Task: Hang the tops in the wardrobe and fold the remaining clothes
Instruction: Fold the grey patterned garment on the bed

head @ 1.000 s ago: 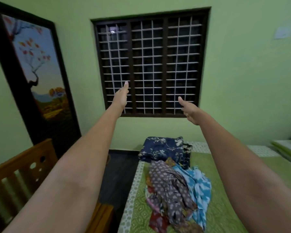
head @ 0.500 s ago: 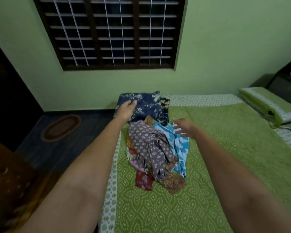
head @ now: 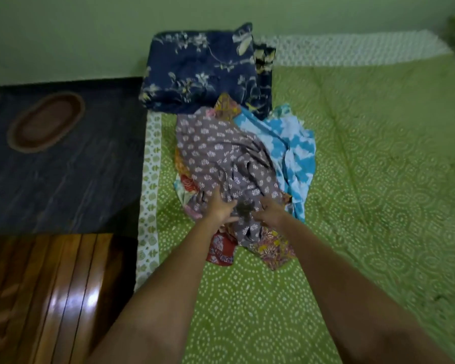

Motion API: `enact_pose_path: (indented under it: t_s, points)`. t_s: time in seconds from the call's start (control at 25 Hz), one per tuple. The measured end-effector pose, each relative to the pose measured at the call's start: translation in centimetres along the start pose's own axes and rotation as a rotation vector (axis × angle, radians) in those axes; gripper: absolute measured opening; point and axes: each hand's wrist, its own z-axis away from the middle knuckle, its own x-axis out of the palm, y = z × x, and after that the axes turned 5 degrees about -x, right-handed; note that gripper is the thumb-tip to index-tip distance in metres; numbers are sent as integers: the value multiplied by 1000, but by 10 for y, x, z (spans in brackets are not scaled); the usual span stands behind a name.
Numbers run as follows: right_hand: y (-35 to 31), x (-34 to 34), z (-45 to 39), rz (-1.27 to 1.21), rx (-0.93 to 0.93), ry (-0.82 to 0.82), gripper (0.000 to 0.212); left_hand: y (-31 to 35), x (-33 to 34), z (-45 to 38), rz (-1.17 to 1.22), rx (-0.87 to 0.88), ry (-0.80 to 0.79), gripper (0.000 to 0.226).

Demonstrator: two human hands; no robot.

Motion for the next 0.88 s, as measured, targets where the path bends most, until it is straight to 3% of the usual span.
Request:
enact_pose_path:
  t_s: [0.12,0.24,0.36,0.52,0.6,0.68,0.76,0.88]
  points:
    - [15,15,-35,-131,-37,8,72,1,15,-36,52,-20,36,99]
    - [21,17,-55,-177,-7,26,69,2,19,-50,-69,-20,187,81]
    - [18,9,-43,46,-3,-26,63,5,12,-28,-302,0,177,46]
    - [-8,-9,2,398,-116,78,99,28,-8,34,-622,124,-9,18]
    - [-32,-17,31,665,-242,143,102,56,-17,76,-696,182,-83,11]
    - [-59,-27,70,807,-294,158,78,90,-25,133,-702,248,-147,18]
    - [-91,-35,117,769,-290,117,48,124,-32,194,-607,319,-145,27]
    - [-147,-52,196,266,-507,90,28,165,-46,278,-333,521,-1,21]
